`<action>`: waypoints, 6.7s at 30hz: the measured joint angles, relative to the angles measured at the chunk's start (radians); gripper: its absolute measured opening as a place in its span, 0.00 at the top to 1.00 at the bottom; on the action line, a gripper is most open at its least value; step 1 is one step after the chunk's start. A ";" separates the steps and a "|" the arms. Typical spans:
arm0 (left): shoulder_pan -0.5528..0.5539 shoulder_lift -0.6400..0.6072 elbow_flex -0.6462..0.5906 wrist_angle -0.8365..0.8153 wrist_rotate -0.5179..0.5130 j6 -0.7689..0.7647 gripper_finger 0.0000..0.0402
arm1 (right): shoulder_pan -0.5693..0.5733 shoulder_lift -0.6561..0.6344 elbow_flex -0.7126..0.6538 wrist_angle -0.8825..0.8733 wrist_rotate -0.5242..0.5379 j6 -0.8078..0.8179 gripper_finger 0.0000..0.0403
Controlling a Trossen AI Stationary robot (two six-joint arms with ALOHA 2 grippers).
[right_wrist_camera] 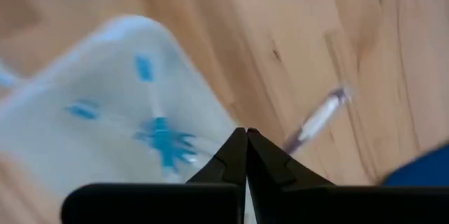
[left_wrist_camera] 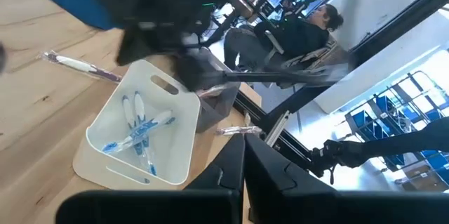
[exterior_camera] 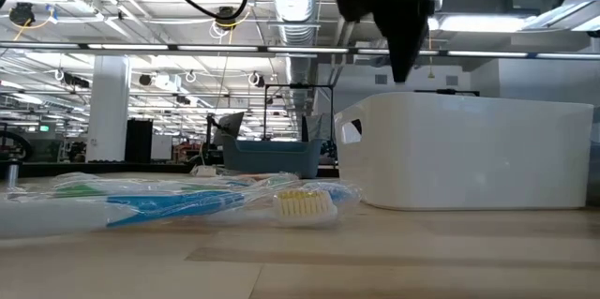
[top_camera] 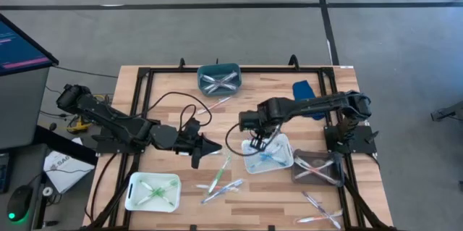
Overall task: Pick & Place Toothbrushes
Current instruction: Adjust the white bin on the table, then put the blue toothbrush into the top white bin
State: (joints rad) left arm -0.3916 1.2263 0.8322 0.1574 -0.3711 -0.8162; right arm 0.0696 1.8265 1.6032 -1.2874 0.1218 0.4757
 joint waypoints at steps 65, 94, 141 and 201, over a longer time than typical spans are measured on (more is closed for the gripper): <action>0.029 0.000 0.000 0.000 -0.004 0.023 1.00 | -0.146 -0.285 -0.300 0.061 -0.008 0.055 1.00; 0.245 0.000 0.001 -0.113 0.198 0.134 1.00 | -0.201 -0.395 -0.532 0.523 -0.233 -0.310 1.00; 0.129 0.000 -0.179 -0.304 0.334 0.129 1.00 | -0.161 -0.395 -0.532 0.638 -0.233 -0.239 1.00; -0.007 0.137 -0.264 -0.391 0.039 0.370 0.46 | -0.161 -0.394 -0.531 0.700 -0.233 -0.212 1.00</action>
State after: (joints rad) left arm -0.3988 1.3636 0.5677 -0.2341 -0.3321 -0.4458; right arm -0.0910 1.4322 1.0718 -0.5876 -0.1116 0.2638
